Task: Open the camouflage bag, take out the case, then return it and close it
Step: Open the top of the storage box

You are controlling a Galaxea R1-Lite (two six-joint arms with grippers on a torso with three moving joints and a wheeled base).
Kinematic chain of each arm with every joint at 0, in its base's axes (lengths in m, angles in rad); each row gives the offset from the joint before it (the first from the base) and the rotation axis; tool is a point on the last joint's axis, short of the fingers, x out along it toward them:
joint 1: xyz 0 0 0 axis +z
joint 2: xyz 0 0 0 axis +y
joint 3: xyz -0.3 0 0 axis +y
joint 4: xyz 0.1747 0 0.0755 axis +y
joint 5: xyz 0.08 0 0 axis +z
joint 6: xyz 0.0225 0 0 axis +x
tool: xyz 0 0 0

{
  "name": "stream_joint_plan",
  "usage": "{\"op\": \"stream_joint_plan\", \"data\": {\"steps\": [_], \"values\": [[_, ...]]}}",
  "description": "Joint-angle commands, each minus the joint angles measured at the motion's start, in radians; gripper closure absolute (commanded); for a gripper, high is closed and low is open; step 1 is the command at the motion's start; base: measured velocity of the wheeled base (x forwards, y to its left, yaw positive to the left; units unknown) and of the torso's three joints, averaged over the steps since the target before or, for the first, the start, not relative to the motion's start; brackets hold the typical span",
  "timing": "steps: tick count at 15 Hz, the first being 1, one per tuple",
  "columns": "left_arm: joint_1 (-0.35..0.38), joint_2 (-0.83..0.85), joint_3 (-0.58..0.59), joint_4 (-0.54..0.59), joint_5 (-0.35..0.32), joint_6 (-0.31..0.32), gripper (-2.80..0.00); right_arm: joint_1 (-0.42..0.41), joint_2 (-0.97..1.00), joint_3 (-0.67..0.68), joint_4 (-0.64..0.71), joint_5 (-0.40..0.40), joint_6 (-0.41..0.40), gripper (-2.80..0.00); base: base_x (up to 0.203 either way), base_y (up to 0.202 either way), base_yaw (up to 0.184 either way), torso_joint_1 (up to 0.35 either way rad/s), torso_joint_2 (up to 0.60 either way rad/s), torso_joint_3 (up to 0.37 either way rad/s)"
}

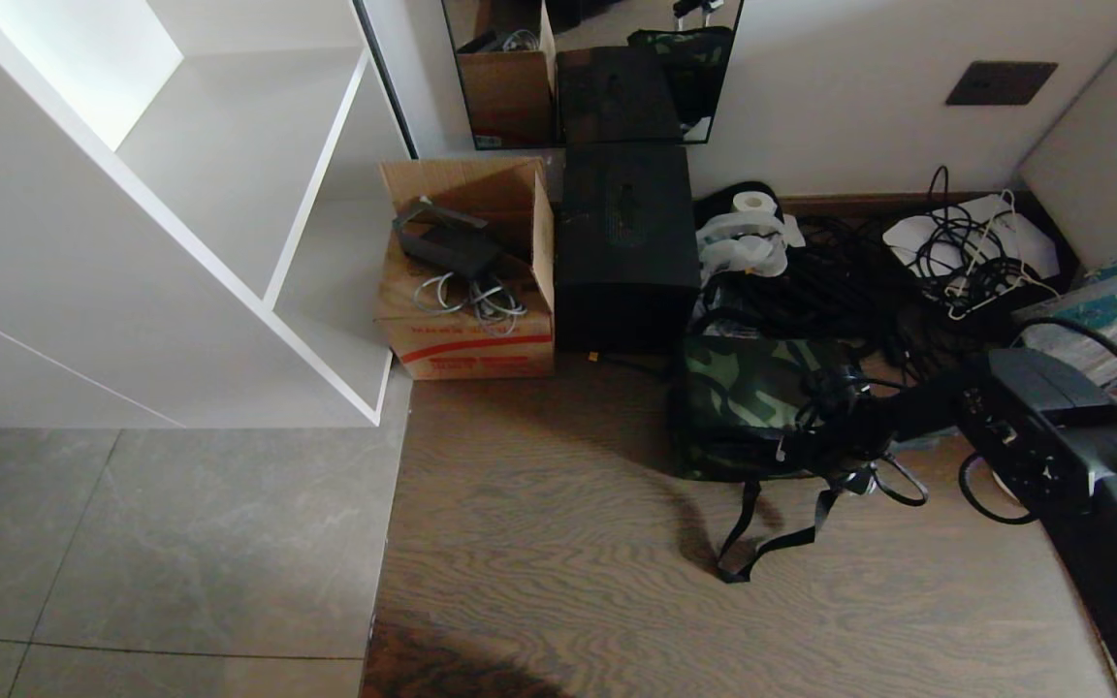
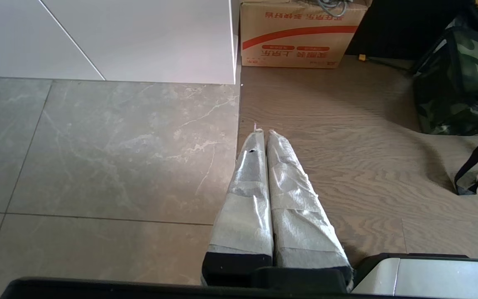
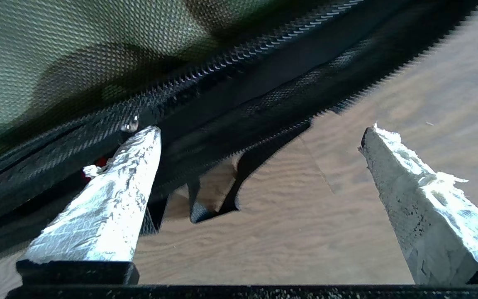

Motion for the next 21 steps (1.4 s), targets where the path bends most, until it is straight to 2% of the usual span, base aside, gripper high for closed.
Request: {"op": "stream_joint_plan", "data": {"steps": [1, 7, 21], "values": [[0.0, 0.0, 0.0, 0.001, 0.0, 0.0, 0.0, 0.005, 0.022, -0.019, 0.003, -0.001, 0.001, -2.8, 0.0, 0.0, 0.0, 0.0, 0.0, 0.0], [0.0, 0.0, 0.0, 0.0, 0.0, 0.0, 0.0, 0.015, 0.046, -0.064, -0.003, -0.018, 0.002, -2.8, 0.0, 0.0, 0.0, 0.0, 0.0, 0.0], [0.0, 0.0, 0.0, 0.001, 0.0, 0.0, 0.0, 0.044, 0.032, -0.031, 0.058, -0.083, -0.001, -2.8, 0.0, 0.0, 0.0, 0.0, 0.0, 0.0]]}}
